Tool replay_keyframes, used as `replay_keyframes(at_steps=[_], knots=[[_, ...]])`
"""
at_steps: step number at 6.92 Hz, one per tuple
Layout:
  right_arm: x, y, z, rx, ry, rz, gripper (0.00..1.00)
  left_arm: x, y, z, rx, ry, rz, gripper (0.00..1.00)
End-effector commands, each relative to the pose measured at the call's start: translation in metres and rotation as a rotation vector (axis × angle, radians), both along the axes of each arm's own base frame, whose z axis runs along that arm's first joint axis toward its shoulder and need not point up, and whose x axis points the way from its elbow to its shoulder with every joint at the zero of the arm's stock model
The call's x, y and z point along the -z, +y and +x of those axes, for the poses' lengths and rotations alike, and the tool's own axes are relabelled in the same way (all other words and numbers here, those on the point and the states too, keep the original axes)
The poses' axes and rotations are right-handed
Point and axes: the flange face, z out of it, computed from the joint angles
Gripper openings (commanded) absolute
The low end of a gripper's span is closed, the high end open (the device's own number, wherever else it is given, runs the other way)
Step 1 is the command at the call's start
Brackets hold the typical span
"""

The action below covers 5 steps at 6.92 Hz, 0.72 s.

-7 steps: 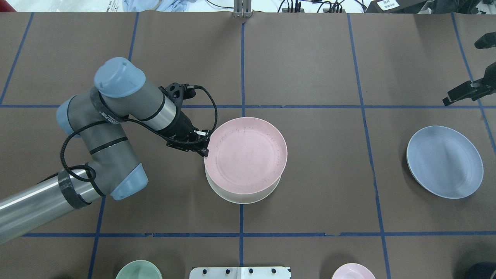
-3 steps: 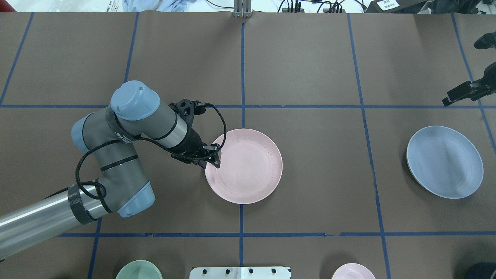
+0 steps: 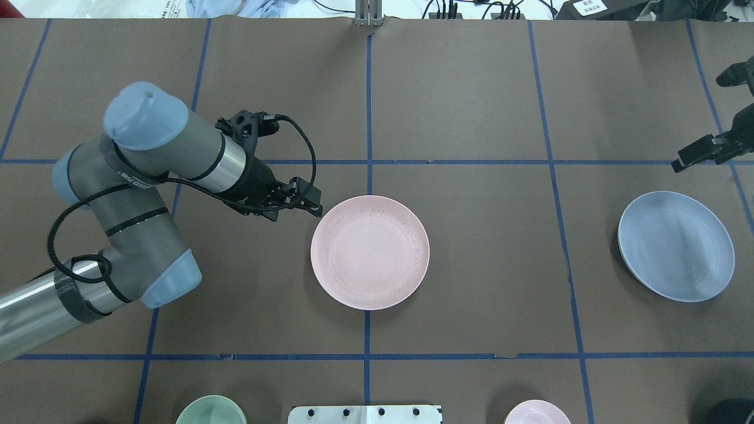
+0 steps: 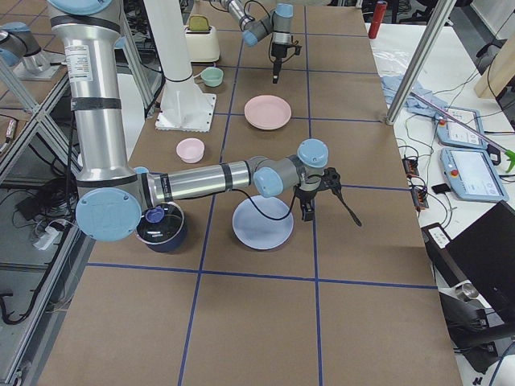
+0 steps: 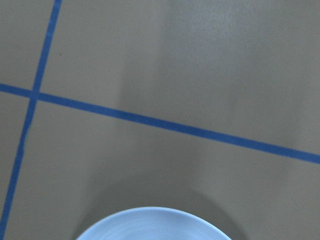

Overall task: Stack three plates with pink and blue
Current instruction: 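Withdraw the left gripper while the right gripper grasps the blue plate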

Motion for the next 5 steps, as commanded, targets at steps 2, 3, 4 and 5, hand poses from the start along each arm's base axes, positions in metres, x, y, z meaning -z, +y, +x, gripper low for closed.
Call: replay_keyframes(at_steps=[2, 3, 4, 5], knots=[[-0.132, 0.057, 0.01, 0.018, -0.005, 0.023, 1.0, 0.005, -0.007, -0.019, 0.029, 0.011, 0.006, 1.0], [-0.144, 0.059, 0.008, 0.001, -0.001, -0.015, 0.98, 0.009, -0.006, -0.021, 0.029, 0.018, 0.007, 1.0], [-0.139, 0.055, 0.005, -0.013, -0.009, -0.029, 0.63, 0.012, -0.003, -0.024, 0.031, 0.024, 0.011, 1.0], [-0.135, 0.054, 0.002, -0.019, -0.015, -0.037, 0.02, 0.014, -0.002, -0.026, 0.032, 0.027, 0.014, 1.0]])
